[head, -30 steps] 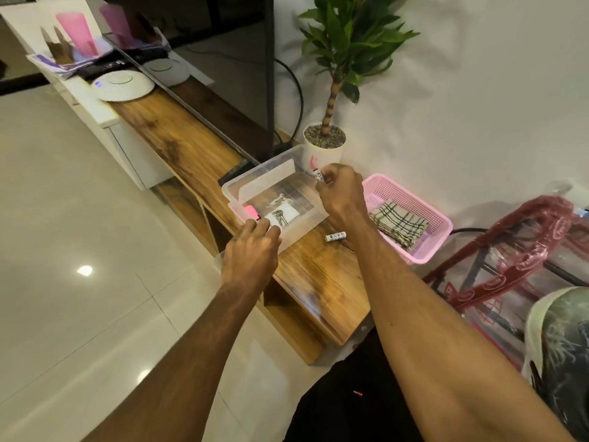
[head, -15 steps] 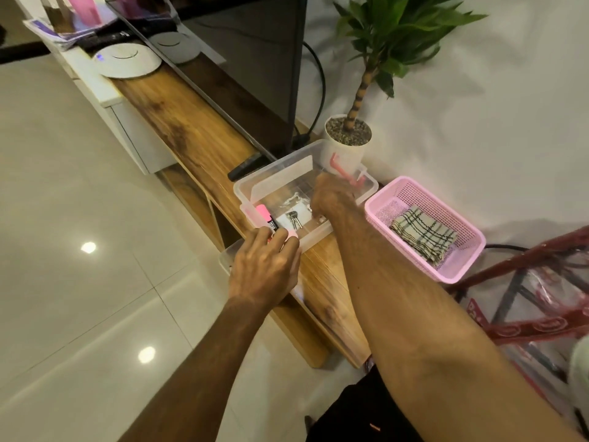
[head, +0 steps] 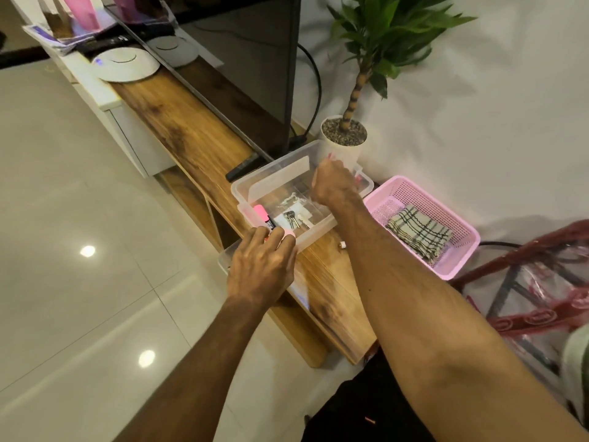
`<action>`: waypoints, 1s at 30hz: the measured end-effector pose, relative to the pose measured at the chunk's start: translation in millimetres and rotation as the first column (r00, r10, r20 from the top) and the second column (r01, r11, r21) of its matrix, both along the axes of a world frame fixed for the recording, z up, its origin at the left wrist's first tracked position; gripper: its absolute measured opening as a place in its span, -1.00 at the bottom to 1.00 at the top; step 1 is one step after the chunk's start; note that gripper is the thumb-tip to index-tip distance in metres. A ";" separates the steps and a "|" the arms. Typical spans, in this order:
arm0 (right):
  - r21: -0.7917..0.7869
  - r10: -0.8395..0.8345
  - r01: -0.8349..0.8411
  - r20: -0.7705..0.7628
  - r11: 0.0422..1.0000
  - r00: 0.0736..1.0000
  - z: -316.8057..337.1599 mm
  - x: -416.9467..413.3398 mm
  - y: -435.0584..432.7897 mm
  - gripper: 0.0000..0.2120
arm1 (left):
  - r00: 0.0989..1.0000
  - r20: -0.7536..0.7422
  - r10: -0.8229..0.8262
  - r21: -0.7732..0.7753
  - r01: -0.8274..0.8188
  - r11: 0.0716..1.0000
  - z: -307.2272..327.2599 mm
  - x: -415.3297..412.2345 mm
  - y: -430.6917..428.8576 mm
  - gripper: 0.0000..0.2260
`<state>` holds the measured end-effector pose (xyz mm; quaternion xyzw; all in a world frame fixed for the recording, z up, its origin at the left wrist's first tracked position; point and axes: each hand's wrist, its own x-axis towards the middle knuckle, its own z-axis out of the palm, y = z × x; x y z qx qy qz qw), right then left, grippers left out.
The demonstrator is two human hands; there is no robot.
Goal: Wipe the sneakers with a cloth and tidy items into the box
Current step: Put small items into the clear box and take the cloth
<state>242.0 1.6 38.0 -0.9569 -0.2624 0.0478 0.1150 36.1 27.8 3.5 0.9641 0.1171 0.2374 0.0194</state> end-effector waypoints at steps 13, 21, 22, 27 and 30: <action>0.318 -0.157 0.133 0.050 0.939 0.986 2.0 -32.5 -107.2 -0.87 | 0.973 -0.202 0.113 -0.109 -0.136 0.985 19.7 -2.6 -13.6 -0.73; 0.112 -0.045 0.070 -0.215 0.991 0.976 -48.2 -23.6 -124.6 -0.80 | 0.955 -0.263 0.136 -0.100 -0.168 0.981 25.5 -1.0 -15.1 -0.69; 0.086 -0.046 0.066 -0.217 0.994 0.975 -54.6 -22.5 -124.6 -0.80 | 0.953 -0.270 0.136 -0.105 -0.170 0.980 25.7 -0.7 -15.0 -0.69; 0.072 -0.073 0.092 -0.231 0.993 0.970 -71.2 -23.0 -125.1 -0.80 | 0.946 -0.293 0.141 -0.103 -0.178 0.979 27.3 -1.0 -15.3 -0.69; 0.056 -0.062 0.076 -0.221 0.995 0.973 -73.0 -25.0 -129.4 -0.79 | 0.940 -0.315 0.135 -0.105 -0.176 0.979 28.4 0.0 -15.9 -0.67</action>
